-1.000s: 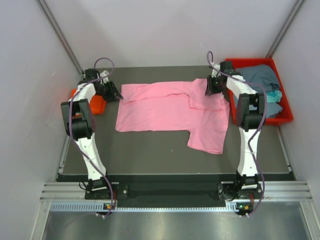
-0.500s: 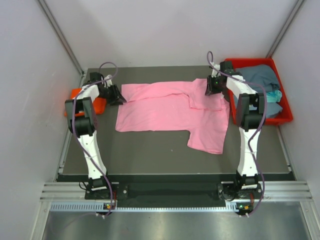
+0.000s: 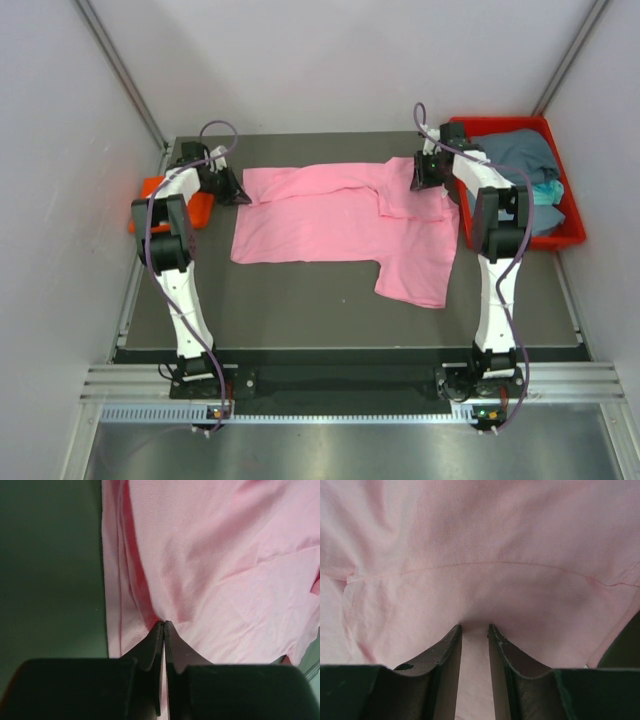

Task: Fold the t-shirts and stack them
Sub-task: Fold the tshirt

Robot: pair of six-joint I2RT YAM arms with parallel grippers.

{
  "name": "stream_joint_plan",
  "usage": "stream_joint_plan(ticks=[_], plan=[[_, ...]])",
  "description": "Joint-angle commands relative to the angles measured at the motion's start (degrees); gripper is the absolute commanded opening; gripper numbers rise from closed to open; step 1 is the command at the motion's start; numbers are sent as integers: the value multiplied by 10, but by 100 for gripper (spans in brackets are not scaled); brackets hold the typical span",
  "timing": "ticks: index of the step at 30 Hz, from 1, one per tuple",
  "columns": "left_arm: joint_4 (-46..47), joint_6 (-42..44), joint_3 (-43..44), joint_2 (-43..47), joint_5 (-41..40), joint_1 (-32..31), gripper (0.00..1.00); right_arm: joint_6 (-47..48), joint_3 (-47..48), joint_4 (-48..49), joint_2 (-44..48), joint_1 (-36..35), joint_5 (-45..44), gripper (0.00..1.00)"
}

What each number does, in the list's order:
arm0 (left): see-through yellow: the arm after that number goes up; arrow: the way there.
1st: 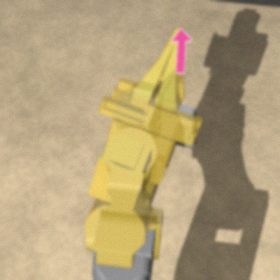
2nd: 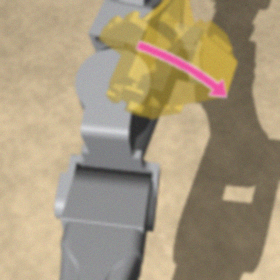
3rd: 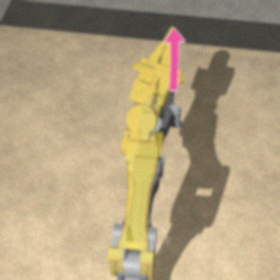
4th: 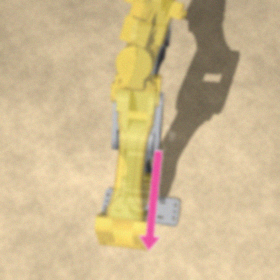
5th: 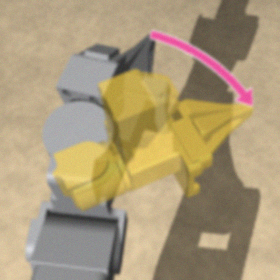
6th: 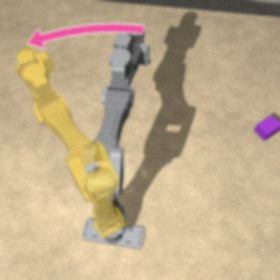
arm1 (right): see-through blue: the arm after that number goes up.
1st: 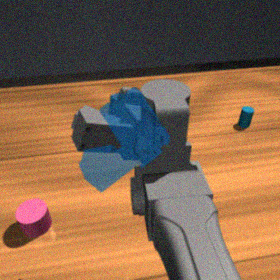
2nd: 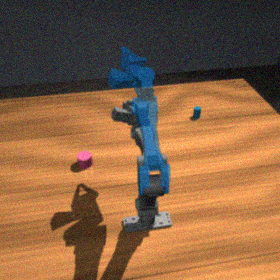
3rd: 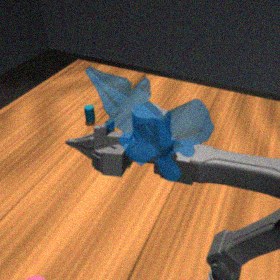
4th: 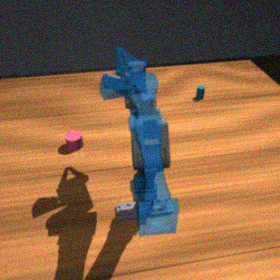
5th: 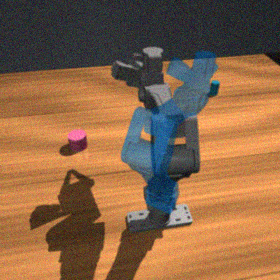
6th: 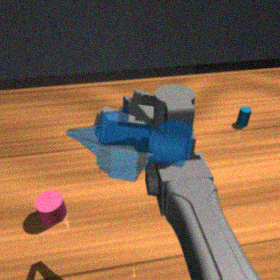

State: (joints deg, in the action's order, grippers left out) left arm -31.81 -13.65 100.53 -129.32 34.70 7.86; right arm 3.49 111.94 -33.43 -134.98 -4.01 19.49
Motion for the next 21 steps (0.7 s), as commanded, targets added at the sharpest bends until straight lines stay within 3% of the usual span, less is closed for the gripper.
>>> stream_joint_plan(ticks=[1, 5, 21], plan=[[4, 10, 20, 15, 3, 2, 4, 10, 28, 21, -5, -4, -12, 29], [-1, 25, 27, 36, -10, 10, 0, 12, 24, 21, -5, -4, -16, 29], [-12, 55, 55, 46, -66, 21, 0, 21, 20, 17, 2, -4, -20, 29]])
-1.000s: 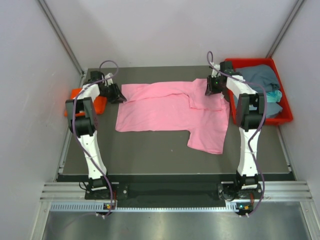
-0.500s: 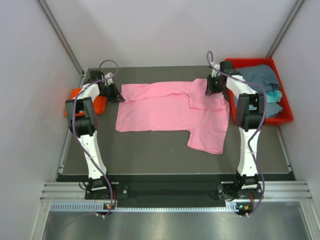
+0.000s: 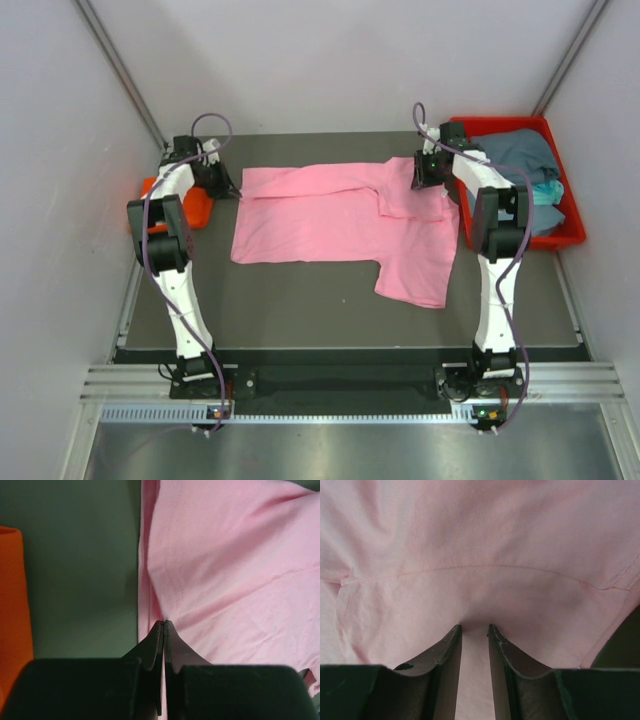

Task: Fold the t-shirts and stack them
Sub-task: Fold the tshirt

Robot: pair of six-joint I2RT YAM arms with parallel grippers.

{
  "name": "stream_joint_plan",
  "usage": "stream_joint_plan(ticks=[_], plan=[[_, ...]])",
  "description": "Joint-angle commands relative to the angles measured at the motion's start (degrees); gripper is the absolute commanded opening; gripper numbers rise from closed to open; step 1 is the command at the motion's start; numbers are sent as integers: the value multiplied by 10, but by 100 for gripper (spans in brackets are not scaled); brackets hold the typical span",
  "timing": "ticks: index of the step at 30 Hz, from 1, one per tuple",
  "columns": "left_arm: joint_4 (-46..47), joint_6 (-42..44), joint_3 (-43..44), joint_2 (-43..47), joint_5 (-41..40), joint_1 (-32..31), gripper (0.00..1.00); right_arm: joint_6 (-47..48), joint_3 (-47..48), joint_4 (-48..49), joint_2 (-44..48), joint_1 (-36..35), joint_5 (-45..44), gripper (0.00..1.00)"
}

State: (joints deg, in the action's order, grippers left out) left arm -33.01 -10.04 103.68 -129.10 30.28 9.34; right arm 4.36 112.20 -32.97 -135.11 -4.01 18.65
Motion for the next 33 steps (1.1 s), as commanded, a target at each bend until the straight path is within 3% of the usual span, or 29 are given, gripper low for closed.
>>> stream_joint_plan(ticks=[1, 11, 19, 26, 33], plan=[[-3, 21, 25, 44, -18, 6, 0, 14, 15, 12, 5, -4, -13, 29], [-13, 36, 21, 58, -55, 6, 0, 25, -4, 7, 29, -5, -20, 29], [-9, 28, 27, 63, -8, 7, 0, 19, -38, 8, 98, 13, -27, 33], [-23, 36, 91, 45, -1, 6, 0, 22, -93, 12, 140, 23, -17, 33], [-45, 29, 28, 67, 48, 6, 0, 17, -75, 12, 133, 23, -6, 33]])
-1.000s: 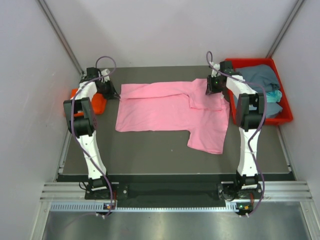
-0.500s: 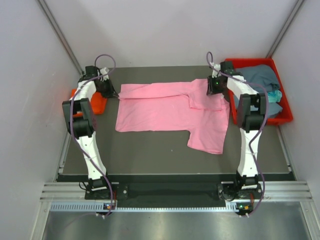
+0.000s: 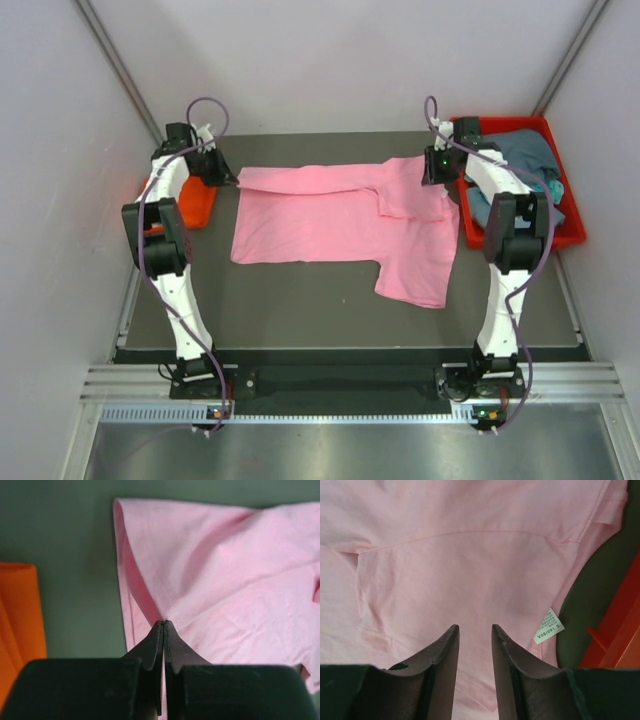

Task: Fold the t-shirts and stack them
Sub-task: Fold the tshirt

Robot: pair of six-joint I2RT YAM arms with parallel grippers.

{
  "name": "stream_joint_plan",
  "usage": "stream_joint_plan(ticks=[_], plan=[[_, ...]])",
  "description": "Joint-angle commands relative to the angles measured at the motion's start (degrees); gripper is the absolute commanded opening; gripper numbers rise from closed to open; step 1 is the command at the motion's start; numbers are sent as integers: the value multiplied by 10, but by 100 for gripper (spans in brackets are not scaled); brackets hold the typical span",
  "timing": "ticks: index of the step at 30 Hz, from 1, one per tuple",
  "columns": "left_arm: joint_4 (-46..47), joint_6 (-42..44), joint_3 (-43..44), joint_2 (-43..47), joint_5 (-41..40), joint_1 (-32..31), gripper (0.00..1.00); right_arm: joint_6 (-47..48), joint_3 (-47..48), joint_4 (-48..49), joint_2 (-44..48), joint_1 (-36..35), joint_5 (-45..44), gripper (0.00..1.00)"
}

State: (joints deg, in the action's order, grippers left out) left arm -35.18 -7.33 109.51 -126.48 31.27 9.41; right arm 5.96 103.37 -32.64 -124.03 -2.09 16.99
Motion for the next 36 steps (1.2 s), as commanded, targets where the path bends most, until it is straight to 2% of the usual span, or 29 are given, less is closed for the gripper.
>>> stream_joint_plan(ticks=[1, 5, 10, 12, 13, 15, 18, 24, 30, 36], plan=[[-26, 0, -44, 44, 45, 5, 0, 1, 12, 10, 22, 3, 11, 33], [-55, 10, -97, 58, 48, 5, 1, 5, 6, 7, 26, 3, 13, 33], [-69, 15, -116, 64, 24, 7, 4, 13, -6, 1, 34, 3, 20, 34], [-65, 9, -115, 64, 8, 8, 23, 13, -20, -2, 44, 3, 22, 34], [-65, 8, -113, 64, -1, 7, 27, 13, -26, -1, 48, 4, 26, 35], [-62, 7, -100, 68, -32, 7, 32, 15, -42, -2, 62, 3, 29, 36], [-44, 5, -85, 70, -56, 8, 35, 20, -54, -2, 73, 3, 26, 38], [-50, 0, -33, 44, -50, 7, 36, 26, -75, -10, 92, 4, 23, 38], [-40, -20, -56, 39, -23, 7, 35, 41, -107, -14, 106, 3, 12, 40], [-57, -21, -81, 33, -24, 7, 34, 75, -119, -27, 107, 3, -42, 40]])
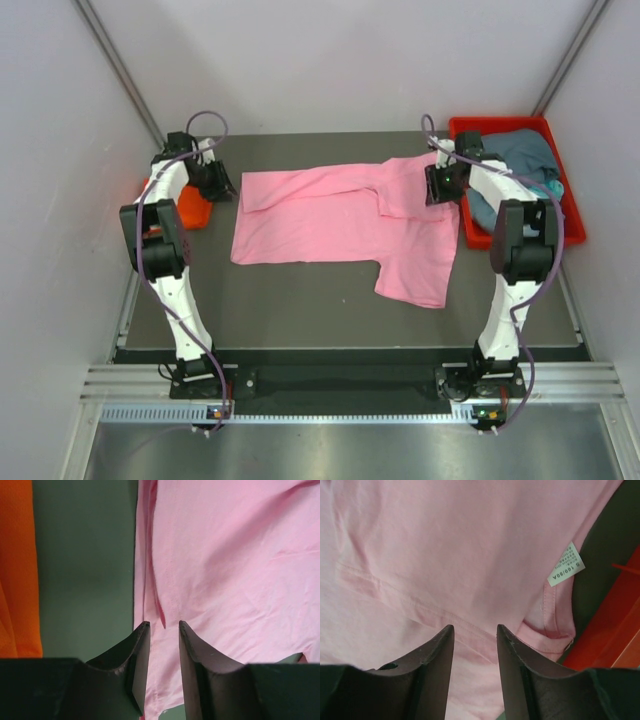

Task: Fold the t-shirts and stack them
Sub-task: Fold the tshirt

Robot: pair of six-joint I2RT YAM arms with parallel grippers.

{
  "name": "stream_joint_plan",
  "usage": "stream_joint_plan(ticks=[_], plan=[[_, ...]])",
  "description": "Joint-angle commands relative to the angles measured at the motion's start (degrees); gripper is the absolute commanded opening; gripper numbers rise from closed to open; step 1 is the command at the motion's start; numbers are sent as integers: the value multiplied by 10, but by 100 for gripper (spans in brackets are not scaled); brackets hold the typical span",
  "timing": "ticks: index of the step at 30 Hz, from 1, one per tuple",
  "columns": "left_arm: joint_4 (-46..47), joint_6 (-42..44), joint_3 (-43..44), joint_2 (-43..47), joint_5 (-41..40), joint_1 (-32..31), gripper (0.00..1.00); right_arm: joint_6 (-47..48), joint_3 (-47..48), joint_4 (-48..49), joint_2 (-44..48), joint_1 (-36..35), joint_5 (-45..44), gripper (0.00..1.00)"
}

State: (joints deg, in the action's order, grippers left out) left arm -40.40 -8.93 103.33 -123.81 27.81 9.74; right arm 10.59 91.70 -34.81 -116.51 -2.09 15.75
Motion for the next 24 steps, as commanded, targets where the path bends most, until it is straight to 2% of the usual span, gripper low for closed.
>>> stream_joint_plan(ticks=[1, 7, 19, 24], plan=[[-6, -6, -19, 8, 11, 4, 34, 32, -4, -7, 32, 3, -30, 40], [-5, -27, -73, 31, 20, 4, 32, 41, -28, -9, 51, 2, -48, 40], [-14, -32, -86, 27, 1, 5, 30, 47, -70, -4, 73, 3, -54, 40], [-13, -28, -80, 24, -10, 5, 30, 38, -42, -5, 66, 3, -49, 40]])
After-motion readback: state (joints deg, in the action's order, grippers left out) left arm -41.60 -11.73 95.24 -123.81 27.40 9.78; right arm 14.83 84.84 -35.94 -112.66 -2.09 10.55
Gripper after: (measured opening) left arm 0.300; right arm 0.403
